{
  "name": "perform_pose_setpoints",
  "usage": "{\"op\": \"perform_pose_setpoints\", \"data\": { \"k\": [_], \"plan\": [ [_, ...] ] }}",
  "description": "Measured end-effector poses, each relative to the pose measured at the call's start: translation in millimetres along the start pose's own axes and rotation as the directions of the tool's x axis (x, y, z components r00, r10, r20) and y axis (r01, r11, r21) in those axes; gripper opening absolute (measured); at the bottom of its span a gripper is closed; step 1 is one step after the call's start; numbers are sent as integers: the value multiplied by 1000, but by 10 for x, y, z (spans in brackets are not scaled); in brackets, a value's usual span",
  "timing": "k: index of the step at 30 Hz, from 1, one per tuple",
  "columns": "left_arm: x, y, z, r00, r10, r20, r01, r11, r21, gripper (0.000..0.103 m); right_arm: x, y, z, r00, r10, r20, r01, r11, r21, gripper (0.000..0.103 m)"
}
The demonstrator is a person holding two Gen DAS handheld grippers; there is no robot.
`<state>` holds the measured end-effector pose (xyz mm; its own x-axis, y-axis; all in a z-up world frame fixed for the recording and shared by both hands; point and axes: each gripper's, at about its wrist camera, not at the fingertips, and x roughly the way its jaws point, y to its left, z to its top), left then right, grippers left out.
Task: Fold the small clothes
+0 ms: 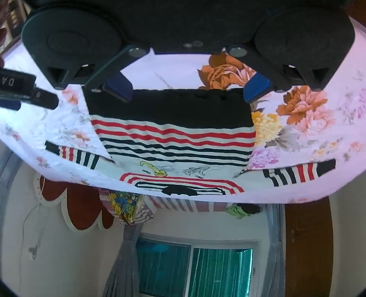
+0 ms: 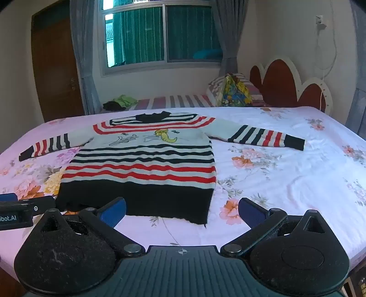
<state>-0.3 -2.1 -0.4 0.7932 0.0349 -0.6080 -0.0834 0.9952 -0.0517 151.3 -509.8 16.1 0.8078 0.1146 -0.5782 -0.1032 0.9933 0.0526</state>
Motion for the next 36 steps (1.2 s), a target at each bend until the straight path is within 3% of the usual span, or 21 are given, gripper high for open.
{"op": "perform_pose_setpoints", "data": {
  "k": [4,6,9,36],
  "plan": [
    [-32,-149,-40,999,30,11,-31,998,63,102,2,12,-7,1000,-3,10,3,1000,-5,103],
    [-31,-57,-2,1000,-9,-13,9,1000,20,102,-11,0,-34,1000,-3,11,3,1000,-5,103],
    [2,-36,-14,1000,-15,-11,15,1000,3,102,-54,18,-44,1000,-2,13,2,1000,-2,103],
    [54,55,-1,1000,-2,-18,2,1000,-20,102,8,59,-34,1000,-3,-1,3,1000,1,103]
  ]
}}
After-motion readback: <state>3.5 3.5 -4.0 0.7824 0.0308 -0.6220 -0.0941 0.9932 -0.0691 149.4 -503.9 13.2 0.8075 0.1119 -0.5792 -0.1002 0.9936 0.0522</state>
